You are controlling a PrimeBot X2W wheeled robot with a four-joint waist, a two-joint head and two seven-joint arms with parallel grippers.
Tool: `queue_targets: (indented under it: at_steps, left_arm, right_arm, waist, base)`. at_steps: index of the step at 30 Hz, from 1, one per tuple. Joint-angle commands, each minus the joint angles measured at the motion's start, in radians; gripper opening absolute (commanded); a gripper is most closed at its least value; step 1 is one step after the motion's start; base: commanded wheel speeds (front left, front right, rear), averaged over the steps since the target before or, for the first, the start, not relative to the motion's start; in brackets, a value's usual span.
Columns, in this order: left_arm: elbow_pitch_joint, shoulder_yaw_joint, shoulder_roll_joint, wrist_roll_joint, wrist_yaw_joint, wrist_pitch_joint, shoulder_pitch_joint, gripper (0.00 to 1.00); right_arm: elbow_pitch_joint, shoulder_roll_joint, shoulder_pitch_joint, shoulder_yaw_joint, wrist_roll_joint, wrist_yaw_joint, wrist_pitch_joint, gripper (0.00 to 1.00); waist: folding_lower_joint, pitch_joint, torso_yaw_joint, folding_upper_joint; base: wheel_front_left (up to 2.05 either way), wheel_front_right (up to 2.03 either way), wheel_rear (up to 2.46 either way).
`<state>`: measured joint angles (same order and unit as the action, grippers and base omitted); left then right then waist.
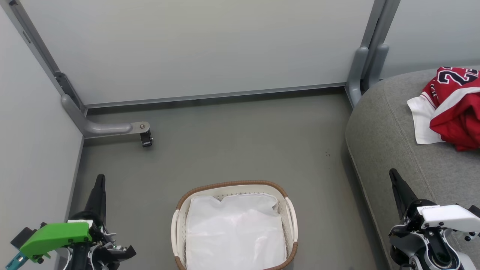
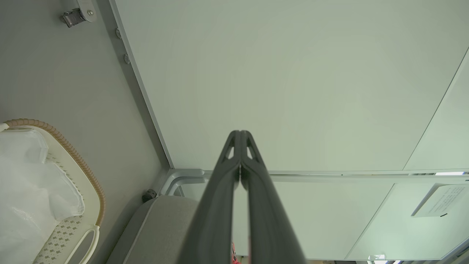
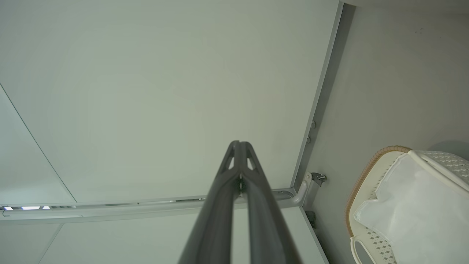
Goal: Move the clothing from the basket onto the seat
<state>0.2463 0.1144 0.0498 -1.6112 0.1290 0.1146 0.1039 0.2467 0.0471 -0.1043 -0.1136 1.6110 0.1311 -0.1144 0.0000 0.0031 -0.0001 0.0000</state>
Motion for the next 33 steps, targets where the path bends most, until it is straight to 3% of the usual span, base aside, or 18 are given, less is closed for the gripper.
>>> queue_targets:
  at_steps: [1, 33]
  left_arm:
    - [-0.002, 0.003, 0.0, -0.003, 0.004, 0.003, 0.011, 0.0]
    - [-0.002, 0.002, 0.0, -0.003, 0.004, 0.003, 0.011, 0.0]
  right_arm:
    - [-0.005, 0.006, -0.008, -0.002, 0.004, -0.001, -0.003, 0.0]
    - [-0.005, 0.006, -0.008, -0.002, 0.004, -0.001, -0.003, 0.0]
  waist:
    - [0.0, 0.0, 0.0, 0.0]
    - [0.0, 0.0, 0.0, 0.0]
  base:
    - [0.0, 0.0, 0.0]
    - [0.0, 0.0, 0.0]
